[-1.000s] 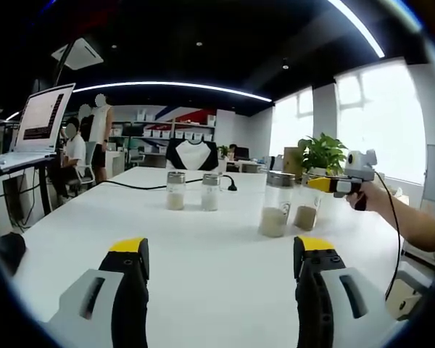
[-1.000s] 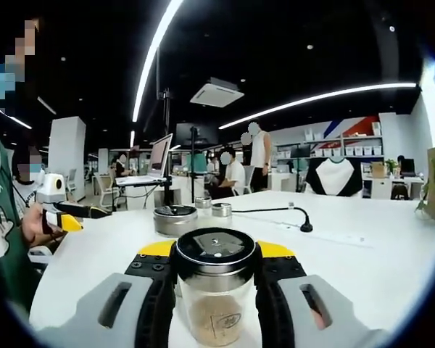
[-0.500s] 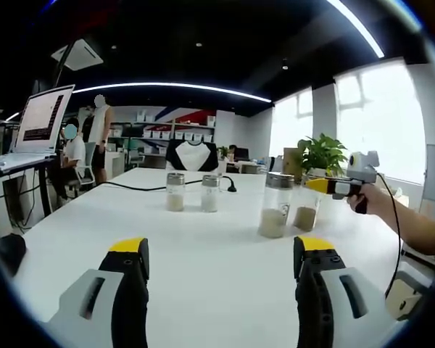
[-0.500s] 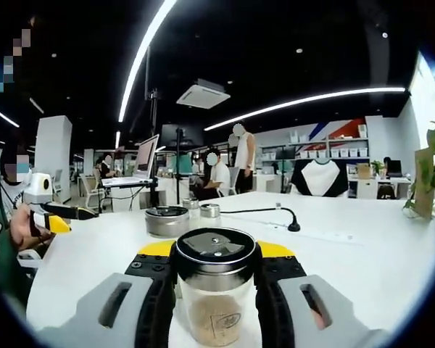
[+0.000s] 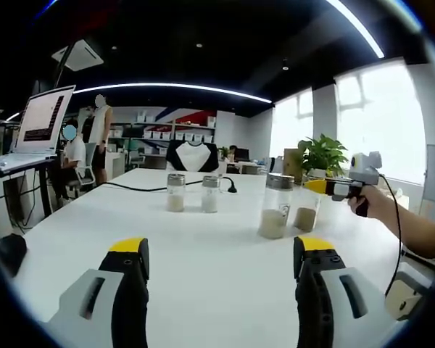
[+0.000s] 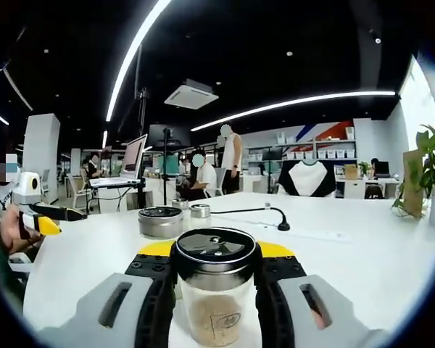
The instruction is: Rotate the seasoning bottle until the label or dispensing opening points toward the visible target arrow and the bottle remains upright within the marked orientation range
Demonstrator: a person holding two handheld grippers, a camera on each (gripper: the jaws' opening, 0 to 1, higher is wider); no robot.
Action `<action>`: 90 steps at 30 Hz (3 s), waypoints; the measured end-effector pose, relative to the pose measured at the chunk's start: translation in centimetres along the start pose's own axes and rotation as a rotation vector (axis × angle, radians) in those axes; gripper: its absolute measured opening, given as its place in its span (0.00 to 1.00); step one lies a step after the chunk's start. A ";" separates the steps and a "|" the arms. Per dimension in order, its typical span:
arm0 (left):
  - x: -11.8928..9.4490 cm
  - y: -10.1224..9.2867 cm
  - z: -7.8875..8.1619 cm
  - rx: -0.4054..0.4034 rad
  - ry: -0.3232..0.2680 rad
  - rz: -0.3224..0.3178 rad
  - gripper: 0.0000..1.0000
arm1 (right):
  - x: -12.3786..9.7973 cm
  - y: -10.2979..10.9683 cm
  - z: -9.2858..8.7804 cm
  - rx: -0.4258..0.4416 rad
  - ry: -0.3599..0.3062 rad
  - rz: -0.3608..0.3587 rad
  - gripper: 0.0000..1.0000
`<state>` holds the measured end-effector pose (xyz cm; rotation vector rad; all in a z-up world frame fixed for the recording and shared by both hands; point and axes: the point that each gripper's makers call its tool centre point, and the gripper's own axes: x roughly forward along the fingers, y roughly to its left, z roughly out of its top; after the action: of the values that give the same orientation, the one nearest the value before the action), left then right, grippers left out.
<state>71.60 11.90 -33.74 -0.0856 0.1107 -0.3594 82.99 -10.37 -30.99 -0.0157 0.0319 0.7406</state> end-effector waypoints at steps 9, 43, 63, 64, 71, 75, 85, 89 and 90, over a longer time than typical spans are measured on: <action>-0.1 0.1 0.1 0.001 -0.003 0.005 0.86 | 0.0 -0.2 0.0 -0.001 0.000 -0.053 0.40; -0.1 0.4 -0.1 -0.005 0.005 0.013 0.85 | 0.0 -1.7 -0.1 -0.004 0.028 -0.196 0.40; 0.0 0.6 -0.3 -0.013 0.009 0.014 0.85 | -0.5 -2.5 0.8 -0.013 0.037 -0.156 0.53; 0.0 0.7 -0.3 -0.013 0.009 0.015 0.85 | -0.6 -2.6 0.9 -0.010 0.037 -0.152 0.53; 0.1 0.7 -0.3 -0.014 0.008 0.018 0.85 | -0.7 -1.0 1.6 -0.026 0.042 0.024 0.55; 0.2 0.5 -0.4 -0.014 0.010 0.014 0.85 | -1.0 -1.2 1.7 -0.003 0.037 0.074 0.56; 0.0 0.8 -0.3 -0.011 0.009 0.021 0.85 | -1.0 -2.0 2.0 0.048 0.003 0.187 0.59; 0.1 0.9 -0.2 -0.010 0.008 0.022 0.85 | -1.1 -1.3 2.2 0.059 0.005 0.291 0.58; 0.1 0.8 -0.3 -0.009 0.010 0.019 0.85 | -1.1 -1.0 2.2 0.048 0.004 0.322 0.58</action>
<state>71.94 12.57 -34.12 -0.0917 0.1227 -0.3401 82.87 -11.81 -28.74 0.0339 0.0571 1.0611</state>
